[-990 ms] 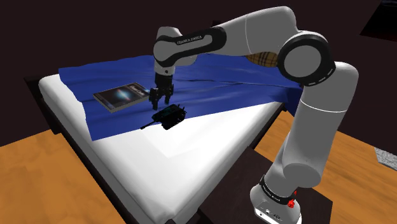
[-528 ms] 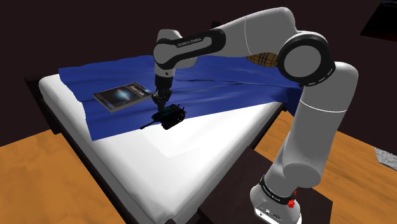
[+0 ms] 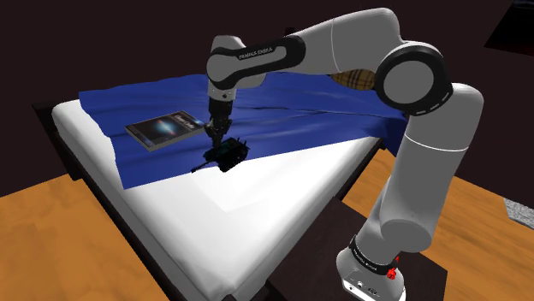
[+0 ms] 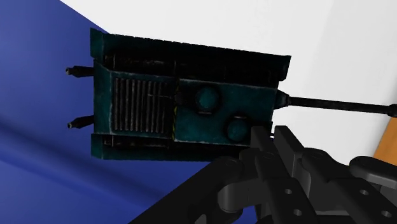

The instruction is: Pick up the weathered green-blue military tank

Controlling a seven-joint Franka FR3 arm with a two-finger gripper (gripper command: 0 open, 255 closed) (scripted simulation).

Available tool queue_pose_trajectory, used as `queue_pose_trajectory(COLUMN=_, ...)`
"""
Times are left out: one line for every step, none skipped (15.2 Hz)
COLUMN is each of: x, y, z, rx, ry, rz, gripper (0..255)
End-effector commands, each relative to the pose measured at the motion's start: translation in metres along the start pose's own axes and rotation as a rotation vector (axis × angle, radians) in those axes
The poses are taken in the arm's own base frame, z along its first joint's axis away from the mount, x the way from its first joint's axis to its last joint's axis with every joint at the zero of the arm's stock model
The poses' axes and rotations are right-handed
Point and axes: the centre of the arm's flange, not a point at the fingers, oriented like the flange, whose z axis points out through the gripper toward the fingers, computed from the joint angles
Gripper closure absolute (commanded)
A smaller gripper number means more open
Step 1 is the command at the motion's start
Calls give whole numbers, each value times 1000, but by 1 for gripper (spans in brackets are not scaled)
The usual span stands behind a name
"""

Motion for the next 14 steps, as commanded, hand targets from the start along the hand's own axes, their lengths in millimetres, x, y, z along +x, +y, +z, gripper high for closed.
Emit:
queue_pose_trajectory(x=1, y=-2, z=-10, rx=0, ry=1, rz=0, gripper=255)
queue_pose_trajectory(x=1, y=-3, z=-16, rx=0, ry=1, rz=0, gripper=255)
queue_pose_trajectory(x=0, y=-4, z=-21, rx=0, ry=1, rz=0, gripper=255)
queue_pose_trajectory(x=0, y=-5, z=-26, rx=0, ry=1, rz=0, gripper=255)
queue_pose_trajectory(x=0, y=-6, z=-31, rx=0, ry=1, rz=0, gripper=255)
queue_pose_trajectory(x=0, y=-7, z=-36, rx=0, ry=1, rz=0, gripper=255)
queue_pose_trajectory(x=0, y=-8, z=-42, rx=0, ry=1, rz=0, gripper=255)
queue_pose_trajectory(x=0, y=-9, z=-47, rx=0, ry=1, rz=0, gripper=255)
queue_pose_trajectory(x=0, y=-10, z=-52, rx=0, ry=1, rz=0, gripper=255)
queue_pose_trajectory(x=0, y=-10, z=-57, rx=0, ry=1, rz=0, gripper=255)
queue_pose_trajectory(x=-1, y=-11, z=-62, rx=0, ry=1, rz=0, gripper=255)
queue_pose_trajectory(x=-1, y=-12, z=-68, rx=0, ry=1, rz=0, gripper=255)
queue_pose_trajectory(x=-1, y=-12, z=-68, rx=0, ry=1, rz=0, gripper=255)
queue_pose_trajectory(x=-1, y=-12, z=-68, rx=0, ry=1, rz=0, gripper=255)
